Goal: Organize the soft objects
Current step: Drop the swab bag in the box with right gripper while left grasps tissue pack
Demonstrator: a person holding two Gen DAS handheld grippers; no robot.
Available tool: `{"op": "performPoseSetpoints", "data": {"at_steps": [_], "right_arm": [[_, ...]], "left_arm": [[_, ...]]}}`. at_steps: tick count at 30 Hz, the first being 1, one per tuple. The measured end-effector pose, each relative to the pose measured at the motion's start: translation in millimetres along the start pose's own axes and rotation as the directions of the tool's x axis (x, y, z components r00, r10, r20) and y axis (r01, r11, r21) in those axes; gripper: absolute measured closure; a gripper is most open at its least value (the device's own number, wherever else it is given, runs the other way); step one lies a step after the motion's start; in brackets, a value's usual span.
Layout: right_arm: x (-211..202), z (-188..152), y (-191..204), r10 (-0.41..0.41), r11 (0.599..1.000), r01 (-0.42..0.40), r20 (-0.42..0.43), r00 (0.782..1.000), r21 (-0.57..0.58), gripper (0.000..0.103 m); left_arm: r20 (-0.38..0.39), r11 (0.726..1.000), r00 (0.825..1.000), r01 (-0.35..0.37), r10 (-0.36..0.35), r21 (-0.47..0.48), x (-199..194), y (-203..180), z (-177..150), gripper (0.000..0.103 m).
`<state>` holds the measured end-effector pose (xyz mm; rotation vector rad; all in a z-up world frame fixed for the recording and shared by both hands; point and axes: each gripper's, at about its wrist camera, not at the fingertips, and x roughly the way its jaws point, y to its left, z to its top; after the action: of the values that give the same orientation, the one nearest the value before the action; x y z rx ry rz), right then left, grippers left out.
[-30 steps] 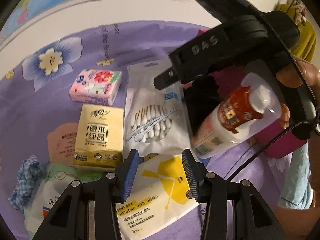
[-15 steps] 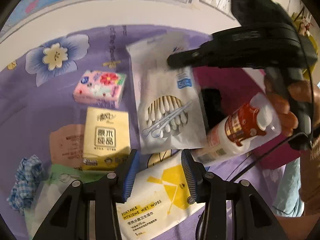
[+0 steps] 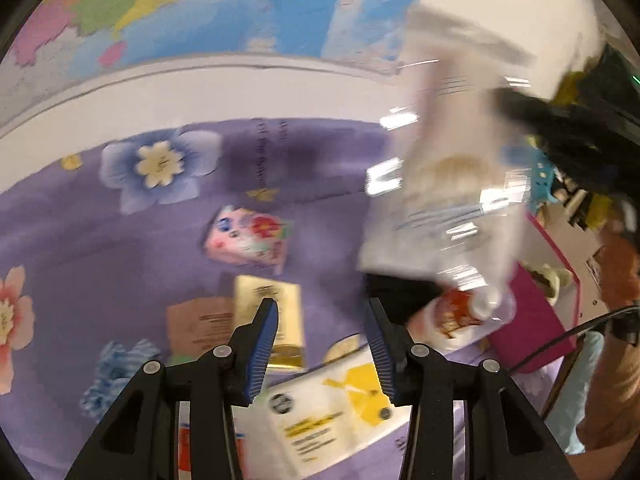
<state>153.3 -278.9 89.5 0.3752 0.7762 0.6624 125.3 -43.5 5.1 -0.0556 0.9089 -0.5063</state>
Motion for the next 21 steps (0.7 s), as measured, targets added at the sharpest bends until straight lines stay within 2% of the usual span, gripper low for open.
{"op": "performPoseSetpoints", "data": {"at_steps": [2,6,10,15,21], "right_arm": [[-26,1,-2,-0.01,1.0,0.01,0.048,0.999,0.0,0.097],[-80,-4,-22,-0.076,0.996,0.07,0.143,0.987,0.048,0.097],[-120,-18,-58,-0.141,0.982,0.112,0.194,0.971,0.154,0.097],[-144,-46,-109,-0.213,0.944,0.153,0.188,0.959,0.292,0.097],[-139,-67,-144,-0.222,0.912,0.151,0.152,0.963,0.381,0.095]], "left_arm": [[-0.011,0.999,0.999,-0.046,0.046,-0.003,-1,10,3,0.058],[-0.084,0.997,0.993,-0.083,0.082,-0.004,16,26,10,0.059],[-0.166,0.995,0.982,-0.09,0.094,0.034,38,29,12,0.059],[-0.245,0.992,0.963,-0.096,0.114,0.085,62,23,12,0.059],[-0.308,0.987,0.941,-0.108,0.141,0.123,73,17,8,0.058]]}}
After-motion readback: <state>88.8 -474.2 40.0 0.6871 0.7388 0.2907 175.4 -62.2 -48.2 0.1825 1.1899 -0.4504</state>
